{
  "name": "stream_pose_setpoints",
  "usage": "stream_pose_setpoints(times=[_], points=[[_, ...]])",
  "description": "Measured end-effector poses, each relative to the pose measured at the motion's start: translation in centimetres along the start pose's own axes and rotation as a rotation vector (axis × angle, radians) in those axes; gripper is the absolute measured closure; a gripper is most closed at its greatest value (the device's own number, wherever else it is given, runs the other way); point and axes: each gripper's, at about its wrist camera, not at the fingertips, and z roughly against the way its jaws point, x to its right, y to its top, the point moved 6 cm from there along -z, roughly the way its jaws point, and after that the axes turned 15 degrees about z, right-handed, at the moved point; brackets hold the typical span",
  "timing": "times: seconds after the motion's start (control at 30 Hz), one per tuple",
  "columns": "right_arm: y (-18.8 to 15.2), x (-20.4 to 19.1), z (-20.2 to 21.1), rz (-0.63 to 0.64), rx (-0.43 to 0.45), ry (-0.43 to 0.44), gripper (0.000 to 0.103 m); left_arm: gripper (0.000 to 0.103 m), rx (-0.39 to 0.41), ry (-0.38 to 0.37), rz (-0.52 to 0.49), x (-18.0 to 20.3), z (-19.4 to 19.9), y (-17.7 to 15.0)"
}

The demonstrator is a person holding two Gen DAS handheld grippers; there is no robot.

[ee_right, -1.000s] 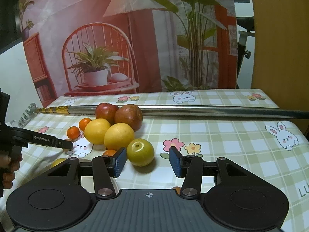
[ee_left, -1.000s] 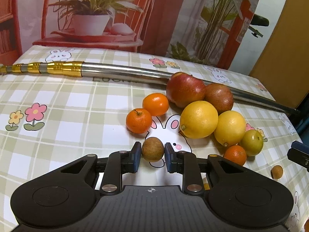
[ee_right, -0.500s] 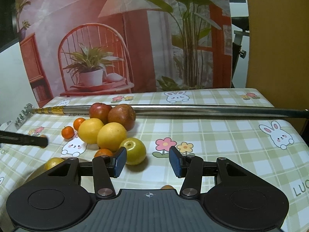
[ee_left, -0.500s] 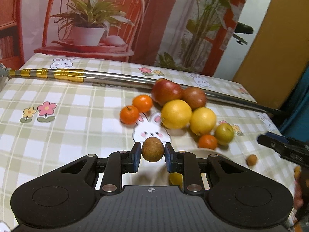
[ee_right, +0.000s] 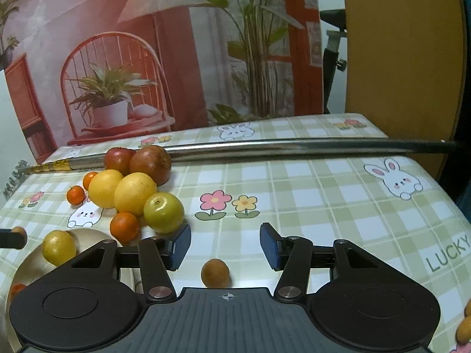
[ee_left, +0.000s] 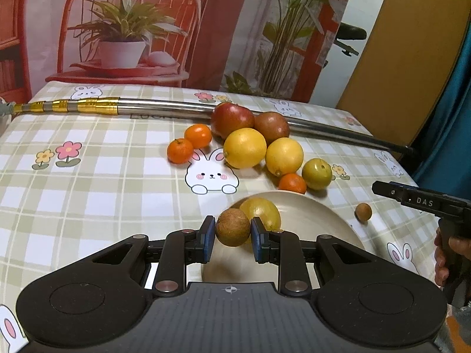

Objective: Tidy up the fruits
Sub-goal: 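Grasp another small brown fruit with the right gripper while the left carries its fruit to the plate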

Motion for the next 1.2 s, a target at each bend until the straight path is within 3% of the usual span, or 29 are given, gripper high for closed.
stream_pose_setpoints(times=[0.5,1.2], points=[[-2.5,-1.0,-1.2,0.006,-0.058,0.02,0.055,0.076,-0.014,-0.002,0.013,0.1,0.0,-0.7],[-2.4,-1.3,-1.9,0.022,-0.058,0.026,0.064,0.076,-0.035,0.0,0.005,0.2,-0.5,-1.3]])
